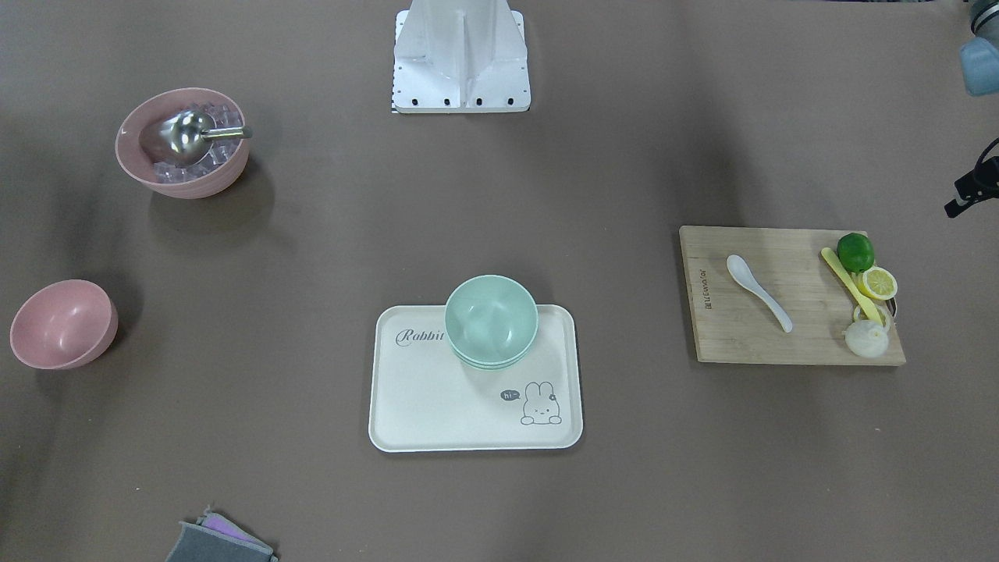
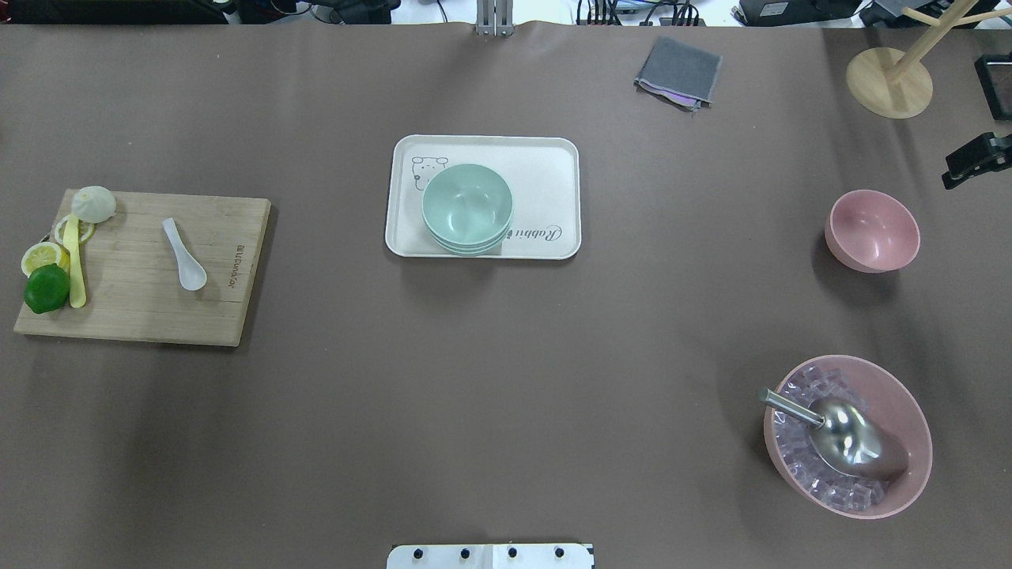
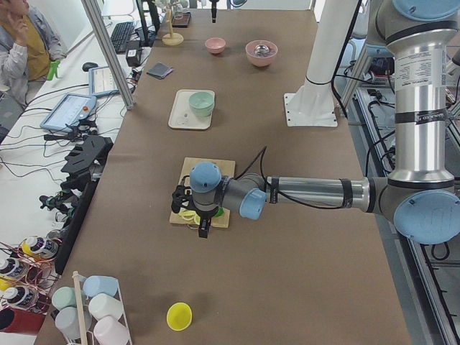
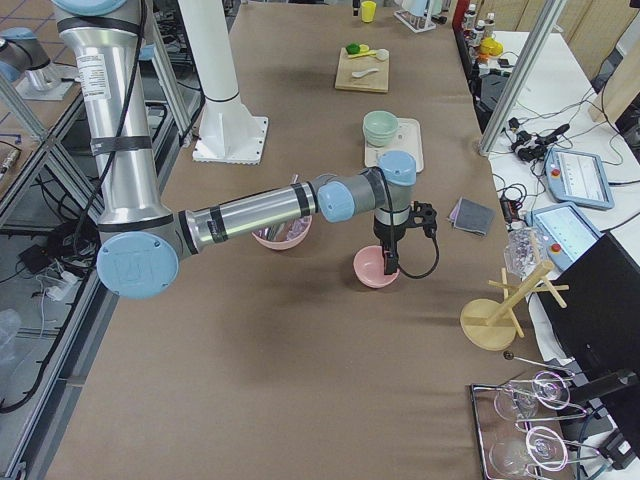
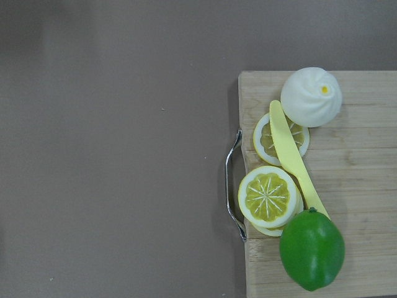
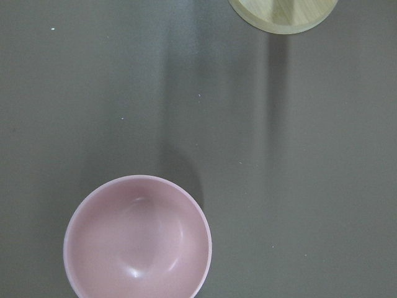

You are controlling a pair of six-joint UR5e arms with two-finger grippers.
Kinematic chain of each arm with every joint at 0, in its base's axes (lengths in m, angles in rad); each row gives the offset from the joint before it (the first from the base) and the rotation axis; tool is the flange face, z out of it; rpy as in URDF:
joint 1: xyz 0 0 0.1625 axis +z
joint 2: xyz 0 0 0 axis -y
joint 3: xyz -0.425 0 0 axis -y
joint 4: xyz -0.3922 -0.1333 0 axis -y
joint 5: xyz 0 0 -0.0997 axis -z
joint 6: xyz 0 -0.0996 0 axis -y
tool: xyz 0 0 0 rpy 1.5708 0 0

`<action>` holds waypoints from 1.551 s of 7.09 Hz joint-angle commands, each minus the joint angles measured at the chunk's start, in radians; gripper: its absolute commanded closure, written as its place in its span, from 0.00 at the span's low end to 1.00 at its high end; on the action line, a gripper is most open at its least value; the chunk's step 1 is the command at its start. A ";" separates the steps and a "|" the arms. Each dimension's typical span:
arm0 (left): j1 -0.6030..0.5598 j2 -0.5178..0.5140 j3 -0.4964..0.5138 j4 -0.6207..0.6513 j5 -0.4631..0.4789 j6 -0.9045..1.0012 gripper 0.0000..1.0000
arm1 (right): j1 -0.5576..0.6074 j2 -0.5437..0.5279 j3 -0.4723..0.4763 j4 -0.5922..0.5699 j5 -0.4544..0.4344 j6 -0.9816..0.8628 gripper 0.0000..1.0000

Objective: Stack pink bowl on green and place spoon

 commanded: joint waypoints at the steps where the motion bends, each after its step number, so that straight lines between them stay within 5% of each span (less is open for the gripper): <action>1: -0.126 -0.083 -0.002 0.244 0.015 0.250 0.01 | 0.032 -0.007 -0.001 -0.024 0.031 -0.026 0.00; 3: -0.178 -0.116 -0.041 0.362 0.002 0.265 0.01 | 0.048 -0.018 0.007 -0.055 0.044 -0.080 0.00; 8: -0.175 -0.027 -0.089 0.303 -0.026 0.185 0.01 | 0.046 -0.036 0.019 -0.044 0.062 -0.065 0.00; 11: -0.174 -0.036 -0.036 0.299 -0.032 0.185 0.02 | 0.058 -0.105 0.002 -0.046 0.067 -0.073 0.00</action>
